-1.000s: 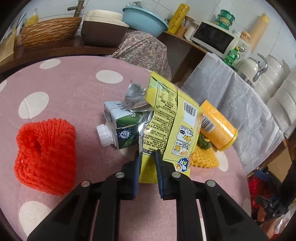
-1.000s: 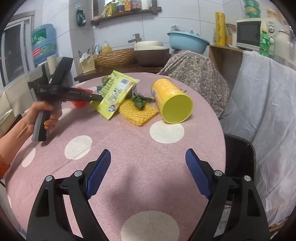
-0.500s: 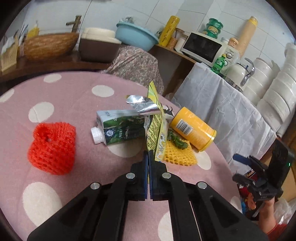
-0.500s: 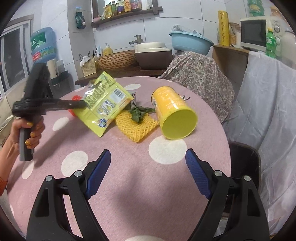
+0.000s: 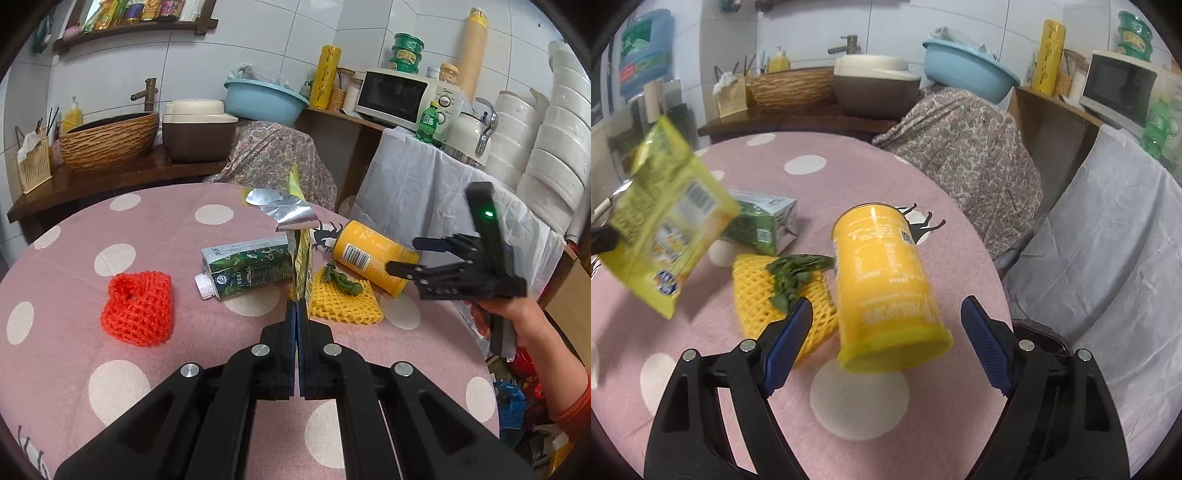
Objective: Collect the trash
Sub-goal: 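Grasp the yellow can with the right tool while the left tool holds the chip bag, then carry chip bag and yellow can over the bin and release both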
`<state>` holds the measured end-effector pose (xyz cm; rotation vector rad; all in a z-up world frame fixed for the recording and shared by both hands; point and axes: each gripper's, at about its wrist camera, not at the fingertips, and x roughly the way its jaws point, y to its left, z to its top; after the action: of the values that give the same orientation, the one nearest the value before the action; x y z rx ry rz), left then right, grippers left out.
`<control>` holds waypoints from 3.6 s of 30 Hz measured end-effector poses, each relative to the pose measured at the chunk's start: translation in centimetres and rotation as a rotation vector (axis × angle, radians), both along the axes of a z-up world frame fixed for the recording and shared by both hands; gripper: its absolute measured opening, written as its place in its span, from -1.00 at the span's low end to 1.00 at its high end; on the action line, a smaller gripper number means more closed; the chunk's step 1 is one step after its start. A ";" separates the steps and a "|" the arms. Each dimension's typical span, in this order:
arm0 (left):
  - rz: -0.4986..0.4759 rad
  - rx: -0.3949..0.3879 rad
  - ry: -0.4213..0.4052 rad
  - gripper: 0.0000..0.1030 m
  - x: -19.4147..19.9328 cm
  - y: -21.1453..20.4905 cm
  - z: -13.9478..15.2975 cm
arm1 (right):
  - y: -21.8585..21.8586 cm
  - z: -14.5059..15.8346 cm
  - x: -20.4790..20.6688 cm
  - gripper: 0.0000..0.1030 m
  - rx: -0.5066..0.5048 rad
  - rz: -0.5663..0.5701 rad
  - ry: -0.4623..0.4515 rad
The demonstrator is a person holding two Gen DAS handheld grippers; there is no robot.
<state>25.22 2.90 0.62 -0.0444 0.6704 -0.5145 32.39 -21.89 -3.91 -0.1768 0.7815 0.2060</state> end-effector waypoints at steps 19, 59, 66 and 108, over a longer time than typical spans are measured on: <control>-0.028 0.056 -0.024 -0.96 -1.2 -2.2 -0.2 | 0.2 -2.6 3.8 0.33 -0.101 -0.023 0.158; -0.374 0.118 0.121 -0.96 -0.4 -33.6 -1.1 | -21.6 -2.5 -20.5 0.32 0.186 -0.491 -0.177; -0.353 0.265 0.250 -0.96 2.5 -40.6 -6.4 | -25.7 -5.6 -21.6 0.32 0.220 -0.586 -0.132; -0.225 0.228 0.009 0.62 3.6 -38.7 -0.1 | -26.9 -17.4 -2.7 0.32 0.252 -0.378 0.325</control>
<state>28.78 -35.83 0.55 0.2454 0.7440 -0.6514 29.71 -48.76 -21.26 0.2492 1.0857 -0.0285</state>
